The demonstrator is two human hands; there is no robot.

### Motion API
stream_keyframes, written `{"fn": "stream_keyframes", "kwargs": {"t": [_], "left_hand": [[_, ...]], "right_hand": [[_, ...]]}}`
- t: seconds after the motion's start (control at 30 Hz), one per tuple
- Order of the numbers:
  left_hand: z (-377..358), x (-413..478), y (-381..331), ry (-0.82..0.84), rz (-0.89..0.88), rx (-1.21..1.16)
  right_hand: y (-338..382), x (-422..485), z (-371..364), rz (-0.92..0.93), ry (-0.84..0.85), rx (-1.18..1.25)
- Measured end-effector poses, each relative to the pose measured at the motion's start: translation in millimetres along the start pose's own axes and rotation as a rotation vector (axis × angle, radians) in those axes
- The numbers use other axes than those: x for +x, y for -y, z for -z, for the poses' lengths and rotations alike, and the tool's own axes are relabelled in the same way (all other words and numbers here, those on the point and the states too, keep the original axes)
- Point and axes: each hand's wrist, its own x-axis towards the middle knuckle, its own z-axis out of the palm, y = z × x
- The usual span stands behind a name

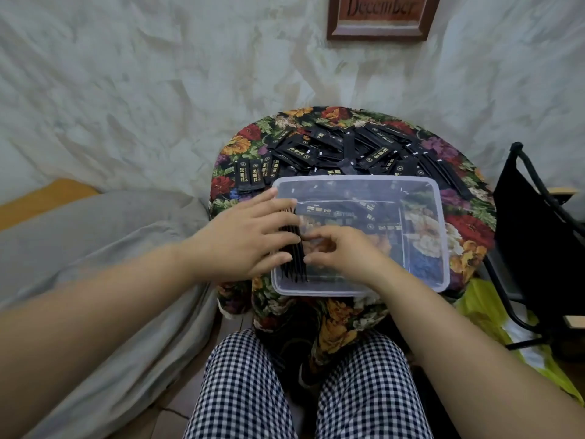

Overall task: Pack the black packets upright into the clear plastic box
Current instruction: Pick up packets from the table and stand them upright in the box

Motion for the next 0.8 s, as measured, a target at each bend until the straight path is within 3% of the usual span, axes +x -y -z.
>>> {"fn": "stream_keyframes", "kwargs": {"t": [0.13, 0.27, 0.7, 0.8], "left_hand": [[-2.7, 10.9, 15.2, 0.182, 0.004, -0.068], [-8.5, 24.4, 19.6, 0.282, -0.024, -0.191], [-29.4, 37.8, 37.3, 0.261, -0.159, -0.347], [-32.8, 41.9, 39.9, 0.271, -0.174, -0.341]], "right_hand": [[3.6, 1.0, 6.1, -0.028, 0.125, -0.017], [10.1, 1.5, 19.8, -0.028, 0.340, -0.220], [0.3, 9.9, 31.3, -0.081, 0.494, -0.113], [-4.3, 10.9, 28.1, -0.144, 0.506, 0.034]]}}
